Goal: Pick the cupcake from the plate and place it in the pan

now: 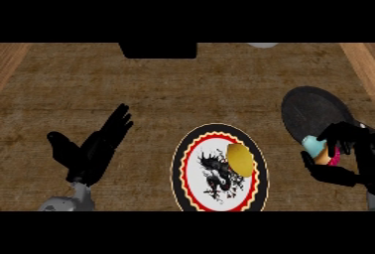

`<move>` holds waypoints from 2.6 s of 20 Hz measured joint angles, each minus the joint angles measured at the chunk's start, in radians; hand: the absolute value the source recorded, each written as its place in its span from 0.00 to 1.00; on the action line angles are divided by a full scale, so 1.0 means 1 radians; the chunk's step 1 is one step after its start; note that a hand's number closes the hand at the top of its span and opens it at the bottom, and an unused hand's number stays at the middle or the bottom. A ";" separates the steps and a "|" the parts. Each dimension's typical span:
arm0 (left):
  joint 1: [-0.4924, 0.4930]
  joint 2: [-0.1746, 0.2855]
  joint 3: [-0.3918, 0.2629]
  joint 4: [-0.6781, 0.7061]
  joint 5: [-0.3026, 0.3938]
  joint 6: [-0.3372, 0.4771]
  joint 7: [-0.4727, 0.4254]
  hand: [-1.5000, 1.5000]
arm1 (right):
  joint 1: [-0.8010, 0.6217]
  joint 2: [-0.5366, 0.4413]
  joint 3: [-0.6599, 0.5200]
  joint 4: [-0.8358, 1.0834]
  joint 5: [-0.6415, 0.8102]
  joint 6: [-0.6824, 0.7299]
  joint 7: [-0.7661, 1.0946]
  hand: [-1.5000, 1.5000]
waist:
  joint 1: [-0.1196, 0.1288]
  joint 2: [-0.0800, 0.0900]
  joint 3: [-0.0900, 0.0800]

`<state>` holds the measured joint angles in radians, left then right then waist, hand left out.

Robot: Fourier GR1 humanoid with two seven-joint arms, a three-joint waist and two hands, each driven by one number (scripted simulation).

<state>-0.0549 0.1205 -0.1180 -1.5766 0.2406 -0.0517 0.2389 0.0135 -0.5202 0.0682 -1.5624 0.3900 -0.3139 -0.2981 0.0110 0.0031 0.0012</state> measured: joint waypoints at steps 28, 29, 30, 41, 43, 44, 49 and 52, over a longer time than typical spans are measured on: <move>-0.041 -0.045 -0.024 0.035 -0.033 -0.017 -0.012 0.50 | -0.745 0.031 -0.245 1.319 0.031 -0.016 -0.375 0.00 | 0.053 0.023 0.004; -0.038 -0.048 -0.027 0.032 -0.036 -0.014 -0.013 0.50 | -0.749 0.038 -0.265 1.321 0.008 0.009 -0.398 0.00 | 0.051 0.022 0.004; -0.037 -0.042 -0.023 0.030 -0.034 -0.020 -0.015 0.50 | -0.753 0.040 -0.288 1.325 -0.017 0.033 -0.420 0.00 | 0.050 0.022 0.005; -0.042 -0.047 -0.022 0.027 -0.043 -0.009 -0.004 0.50 | -0.746 -0.087 -0.437 1.421 -0.180 0.470 -0.494 0.00 | 0.041 0.022 0.005; -0.032 -0.044 -0.019 0.028 -0.043 -0.013 -0.012 0.50 | -0.729 -0.124 -0.438 1.432 -0.181 0.552 -0.510 0.00 | 0.041 0.022 0.006; -0.028 -0.046 -0.021 0.029 -0.044 -0.014 -0.017 0.50 | -0.727 -0.140 -0.439 1.435 -0.183 0.595 -0.514 0.00 | 0.041 0.022 0.006; -0.028 -0.045 -0.013 0.023 -0.038 -0.016 -0.015 0.50 | -0.672 -0.211 -0.428 1.427 -0.177 0.699 -0.530 0.00 | 0.038 0.022 0.007; -0.023 -0.041 -0.011 0.018 -0.032 -0.023 -0.014 0.50 | -0.641 -0.240 -0.423 1.416 -0.176 0.734 -0.531 0.00 | 0.035 0.021 0.008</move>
<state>-0.0782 0.0797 -0.1288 -1.5584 0.2081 -0.0746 0.2248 -0.6278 -0.7598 -0.3550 -0.1468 0.2141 0.4205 -0.8287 0.0462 0.0246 0.0090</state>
